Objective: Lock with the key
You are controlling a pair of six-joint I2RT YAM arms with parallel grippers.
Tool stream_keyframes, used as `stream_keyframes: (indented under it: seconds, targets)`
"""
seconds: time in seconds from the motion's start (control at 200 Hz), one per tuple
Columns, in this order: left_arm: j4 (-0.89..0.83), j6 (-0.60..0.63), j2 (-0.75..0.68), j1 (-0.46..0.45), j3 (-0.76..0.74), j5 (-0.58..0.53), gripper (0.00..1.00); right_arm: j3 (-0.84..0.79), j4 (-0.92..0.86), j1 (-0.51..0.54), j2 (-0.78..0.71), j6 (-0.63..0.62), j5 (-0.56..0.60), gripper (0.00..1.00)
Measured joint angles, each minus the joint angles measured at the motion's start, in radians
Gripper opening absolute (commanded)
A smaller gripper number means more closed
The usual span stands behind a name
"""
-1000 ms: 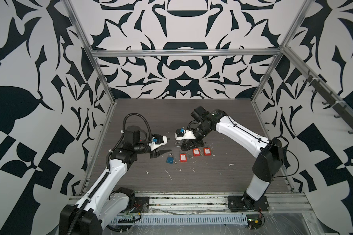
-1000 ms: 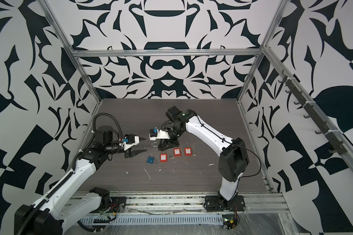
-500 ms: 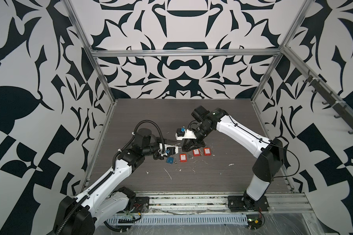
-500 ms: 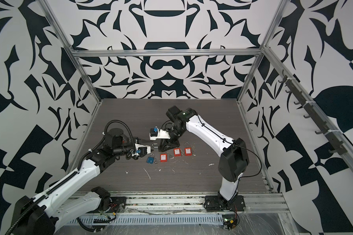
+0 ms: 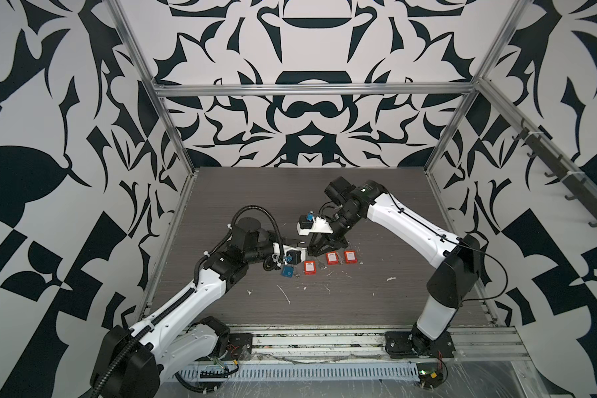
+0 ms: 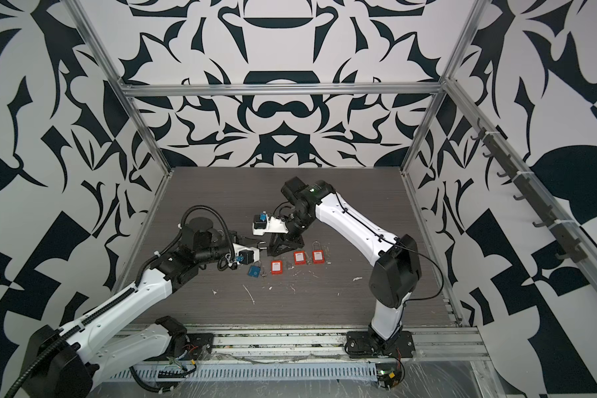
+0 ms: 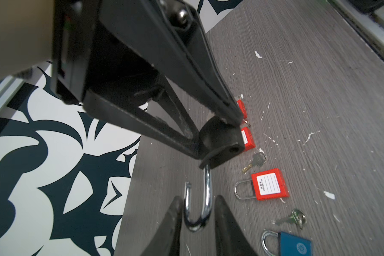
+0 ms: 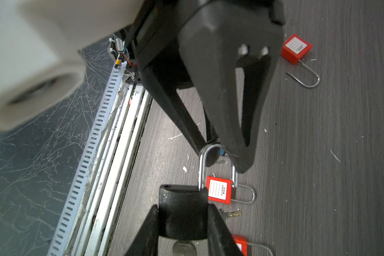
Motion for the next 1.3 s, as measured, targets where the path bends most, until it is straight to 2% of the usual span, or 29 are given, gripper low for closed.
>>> stream_keyframes:
  seconds: [0.38, 0.45, 0.57, 0.685, 0.745, 0.835, 0.99, 1.095, 1.175, 1.3]
  targets:
    - [-0.005, -0.034, -0.008, -0.034, 0.0, -0.017, 0.06, 0.016, -0.034, 0.001, 0.001, 0.001, -0.003, 0.13]
    - [-0.011, -0.064, -0.012, -0.035, 0.0, -0.018, 0.0, 0.018, -0.038, 0.002, 0.002, 0.002, -0.002, 0.21]
    - [-0.025, -0.142, -0.024, -0.036, 0.0, -0.019, 0.0, 0.02, -0.035, 0.008, 0.002, 0.005, -0.002, 0.4]
    - [-0.034, -0.247, -0.044, -0.037, 0.0, -0.013, 0.0, 0.02, -0.019, 0.012, 0.002, 0.015, 0.001, 0.47]
    - [-0.037, -0.301, -0.06, -0.038, 0.0, -0.01, 0.0, 0.016, 0.0, 0.013, -0.001, 0.018, 0.001, 0.58]
    - [-0.03, -0.378, -0.086, -0.039, -0.008, -0.006, 0.0, -0.023, 0.051, 0.013, -0.036, 0.028, 0.0, 0.61]
    - [-0.042, -0.48, -0.111, -0.039, -0.029, 0.008, 0.0, -0.153, 0.173, 0.013, -0.18, 0.044, 0.017, 0.6]
    - [-0.059, -0.536, -0.111, -0.033, -0.03, 0.027, 0.0, -0.217, 0.246, 0.013, -0.27, 0.063, 0.043, 0.54]
    - [-0.067, -0.578, -0.111, -0.021, -0.03, 0.059, 0.0, -0.228, 0.272, 0.013, -0.297, 0.077, 0.056, 0.48]
    - [-0.069, -0.637, -0.103, 0.01, -0.03, 0.119, 0.0, -0.253, 0.295, 0.014, -0.295, 0.089, 0.057, 0.45]
